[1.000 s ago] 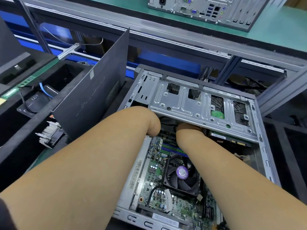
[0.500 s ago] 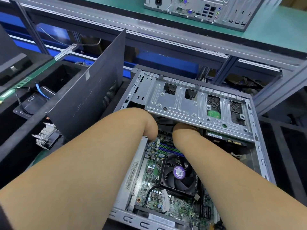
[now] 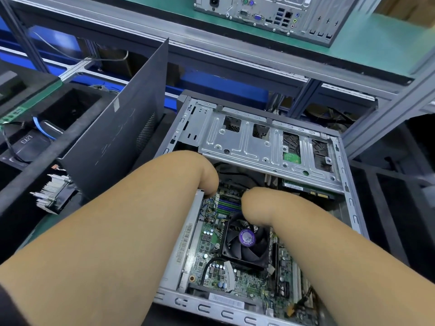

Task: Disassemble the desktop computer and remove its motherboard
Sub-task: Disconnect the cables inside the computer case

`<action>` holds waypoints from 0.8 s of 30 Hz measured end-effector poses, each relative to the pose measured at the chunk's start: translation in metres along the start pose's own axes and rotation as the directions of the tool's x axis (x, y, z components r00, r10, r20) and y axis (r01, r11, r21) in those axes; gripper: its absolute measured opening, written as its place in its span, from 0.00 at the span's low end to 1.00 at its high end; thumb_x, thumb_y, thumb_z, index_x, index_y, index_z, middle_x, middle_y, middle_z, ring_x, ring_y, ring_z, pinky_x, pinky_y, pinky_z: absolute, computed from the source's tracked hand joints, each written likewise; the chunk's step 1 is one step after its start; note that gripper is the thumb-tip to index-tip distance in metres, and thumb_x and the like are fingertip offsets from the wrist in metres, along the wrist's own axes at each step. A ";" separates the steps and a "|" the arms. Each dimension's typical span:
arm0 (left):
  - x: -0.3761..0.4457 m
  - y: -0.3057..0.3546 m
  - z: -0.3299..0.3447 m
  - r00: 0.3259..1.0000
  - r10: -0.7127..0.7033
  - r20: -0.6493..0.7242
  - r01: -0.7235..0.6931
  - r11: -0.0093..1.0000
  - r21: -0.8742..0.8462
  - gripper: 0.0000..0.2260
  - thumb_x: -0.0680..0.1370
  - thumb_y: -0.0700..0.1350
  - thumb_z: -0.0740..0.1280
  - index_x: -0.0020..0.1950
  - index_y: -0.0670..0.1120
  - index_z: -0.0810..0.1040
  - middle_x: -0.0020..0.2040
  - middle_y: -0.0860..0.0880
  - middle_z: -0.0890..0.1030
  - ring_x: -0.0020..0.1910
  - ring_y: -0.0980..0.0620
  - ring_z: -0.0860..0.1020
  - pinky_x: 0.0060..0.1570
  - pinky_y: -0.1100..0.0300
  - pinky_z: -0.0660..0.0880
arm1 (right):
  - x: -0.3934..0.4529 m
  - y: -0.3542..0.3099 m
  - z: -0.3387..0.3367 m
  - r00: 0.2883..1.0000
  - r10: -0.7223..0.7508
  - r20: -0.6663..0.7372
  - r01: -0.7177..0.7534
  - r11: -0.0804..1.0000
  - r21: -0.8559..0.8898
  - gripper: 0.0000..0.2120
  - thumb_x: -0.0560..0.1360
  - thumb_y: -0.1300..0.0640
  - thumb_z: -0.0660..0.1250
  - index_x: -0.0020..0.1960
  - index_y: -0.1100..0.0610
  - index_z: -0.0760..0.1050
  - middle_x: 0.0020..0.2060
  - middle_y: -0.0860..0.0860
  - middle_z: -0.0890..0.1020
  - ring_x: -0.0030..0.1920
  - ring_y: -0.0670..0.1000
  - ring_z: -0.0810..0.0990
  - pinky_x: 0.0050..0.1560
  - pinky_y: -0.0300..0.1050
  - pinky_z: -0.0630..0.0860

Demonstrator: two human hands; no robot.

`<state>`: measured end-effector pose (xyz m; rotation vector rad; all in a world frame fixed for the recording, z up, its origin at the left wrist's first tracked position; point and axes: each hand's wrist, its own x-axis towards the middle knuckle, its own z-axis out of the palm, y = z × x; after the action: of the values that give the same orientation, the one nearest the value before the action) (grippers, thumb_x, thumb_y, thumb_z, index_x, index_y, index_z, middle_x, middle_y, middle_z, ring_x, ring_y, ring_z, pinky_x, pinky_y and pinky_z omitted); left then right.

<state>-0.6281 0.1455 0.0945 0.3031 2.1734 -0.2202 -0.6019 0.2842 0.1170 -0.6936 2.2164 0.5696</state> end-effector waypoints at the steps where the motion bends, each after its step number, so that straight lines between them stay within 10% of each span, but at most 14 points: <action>1: -0.002 0.000 -0.001 1.000 -0.005 0.002 0.005 1.000 -0.011 0.23 0.79 0.39 0.57 0.76 0.45 0.64 0.75 0.44 0.65 0.66 0.46 0.70 0.69 0.48 0.66 | -0.003 0.006 0.005 0.999 0.002 0.035 -0.001 0.999 -0.036 0.11 0.78 0.68 0.57 0.50 0.65 0.78 0.36 0.54 0.72 0.29 0.49 0.63 0.31 0.43 0.64; 5: -0.005 0.003 -0.003 1.000 0.005 0.015 -0.005 1.000 -0.009 0.24 0.79 0.38 0.57 0.76 0.44 0.63 0.75 0.44 0.65 0.70 0.44 0.67 0.69 0.47 0.66 | -0.011 0.027 0.020 0.996 0.075 0.041 -0.075 0.997 -0.012 0.20 0.78 0.69 0.56 0.70 0.70 0.68 0.71 0.61 0.68 0.32 0.49 0.67 0.36 0.39 0.69; 11: -0.005 0.004 -0.002 1.000 -0.003 0.011 0.003 1.000 -0.012 0.23 0.79 0.37 0.58 0.75 0.43 0.65 0.74 0.44 0.66 0.65 0.46 0.70 0.67 0.48 0.68 | -0.010 0.043 0.028 0.978 0.209 -0.013 -0.203 0.959 0.197 0.19 0.78 0.70 0.54 0.68 0.69 0.70 0.73 0.63 0.62 0.54 0.56 0.78 0.33 0.38 0.68; 16: -0.004 0.004 -0.002 1.000 -0.006 -0.002 0.006 0.999 -0.036 0.22 0.79 0.38 0.58 0.74 0.42 0.67 0.67 0.45 0.71 0.57 0.48 0.71 0.65 0.49 0.69 | -0.003 0.042 0.034 0.961 0.274 -0.040 -0.237 0.888 0.394 0.16 0.82 0.61 0.54 0.67 0.63 0.71 0.63 0.62 0.75 0.63 0.60 0.75 0.56 0.45 0.71; 20: -0.010 0.006 -0.003 1.000 -0.008 -0.007 0.007 0.997 -0.072 0.20 0.78 0.38 0.58 0.70 0.41 0.71 0.61 0.45 0.72 0.50 0.46 0.71 0.55 0.52 0.72 | 0.001 0.040 0.035 0.985 0.163 -0.051 -0.112 0.841 0.529 0.26 0.83 0.45 0.51 0.76 0.59 0.60 0.74 0.58 0.65 0.73 0.58 0.65 0.68 0.46 0.63; 24: -0.012 0.008 -0.004 0.996 -0.059 -0.062 0.050 0.989 -0.143 0.08 0.78 0.39 0.60 0.41 0.42 0.75 0.44 0.47 0.74 0.37 0.50 0.70 0.43 0.57 0.69 | 0.005 0.028 0.029 0.978 0.108 -0.176 0.011 0.824 0.566 0.28 0.80 0.40 0.56 0.76 0.52 0.62 0.74 0.55 0.65 0.71 0.56 0.67 0.68 0.47 0.65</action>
<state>-0.6224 0.1525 0.1062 0.1731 2.2517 -0.0873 -0.6072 0.3203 0.1005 -0.3871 2.4221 -0.1614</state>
